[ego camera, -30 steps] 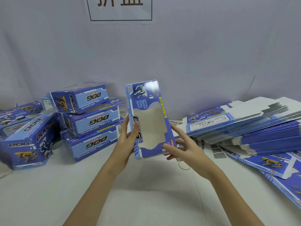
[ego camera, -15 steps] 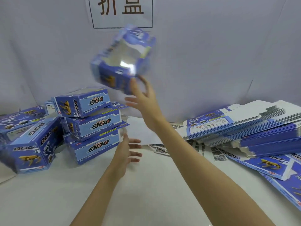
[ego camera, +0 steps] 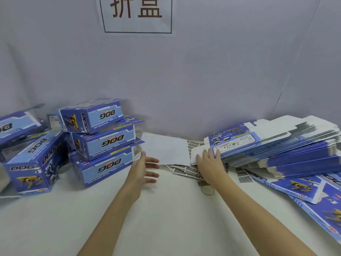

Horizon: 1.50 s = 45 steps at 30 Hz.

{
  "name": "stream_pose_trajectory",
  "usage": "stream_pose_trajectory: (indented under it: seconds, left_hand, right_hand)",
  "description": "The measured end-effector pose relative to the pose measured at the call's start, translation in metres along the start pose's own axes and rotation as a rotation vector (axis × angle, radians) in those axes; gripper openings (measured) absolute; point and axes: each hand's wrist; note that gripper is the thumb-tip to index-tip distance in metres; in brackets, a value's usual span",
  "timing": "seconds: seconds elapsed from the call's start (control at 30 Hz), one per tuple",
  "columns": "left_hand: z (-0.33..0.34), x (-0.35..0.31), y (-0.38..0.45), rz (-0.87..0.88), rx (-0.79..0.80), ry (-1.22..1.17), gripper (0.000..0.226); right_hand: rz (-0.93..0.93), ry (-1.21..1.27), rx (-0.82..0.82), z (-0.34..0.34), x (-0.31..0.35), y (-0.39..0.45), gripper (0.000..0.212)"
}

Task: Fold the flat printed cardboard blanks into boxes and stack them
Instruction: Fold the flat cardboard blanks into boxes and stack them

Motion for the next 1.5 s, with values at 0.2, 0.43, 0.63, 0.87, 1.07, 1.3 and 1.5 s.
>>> stream_pose_trajectory:
  seconds: [0.2, 0.43, 0.63, 0.87, 1.07, 1.3, 1.5]
  left_hand:
    - [0.000, 0.001, 0.000, 0.017, 0.016, 0.036, 0.065]
    - [0.001, -0.003, -0.004, 0.037, 0.021, 0.054, 0.062]
    - [0.001, -0.003, -0.006, 0.046, 0.020, 0.075, 0.062]
    - [0.000, -0.004, -0.004, 0.050, 0.012, 0.107, 0.062]
    - [0.003, -0.005, -0.007, 0.061, 0.027, 0.125, 0.062]
    - [0.004, -0.004, -0.007, 0.062, 0.025, 0.155, 0.062]
    - [0.003, -0.002, -0.003, 0.071, 0.016, 0.169, 0.061]
  right_hand:
    - [-0.161, -0.140, -0.108, 0.004, -0.021, -0.013, 0.044]
    - [-0.276, -0.260, -0.192, 0.003, -0.039, -0.016, 0.035]
    - [-0.311, -0.282, -0.229, 0.003, -0.038, -0.014, 0.036]
    - [-0.331, -0.232, -0.280, 0.007, -0.045, -0.012, 0.035]
    - [-0.235, 0.034, -0.241, -0.015, -0.083, -0.014, 0.045]
    - [-0.190, 0.177, -0.165, -0.029, -0.100, -0.023, 0.028]
    - [-0.170, -0.071, -0.219, -0.040, -0.095, -0.012, 0.023]
Point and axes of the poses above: each hand's wrist, its own y-axis towards the middle knuckle, its own z-axis out of the palm, x = y × z, and after that the axes turned 12 degrees about -z, right-handed
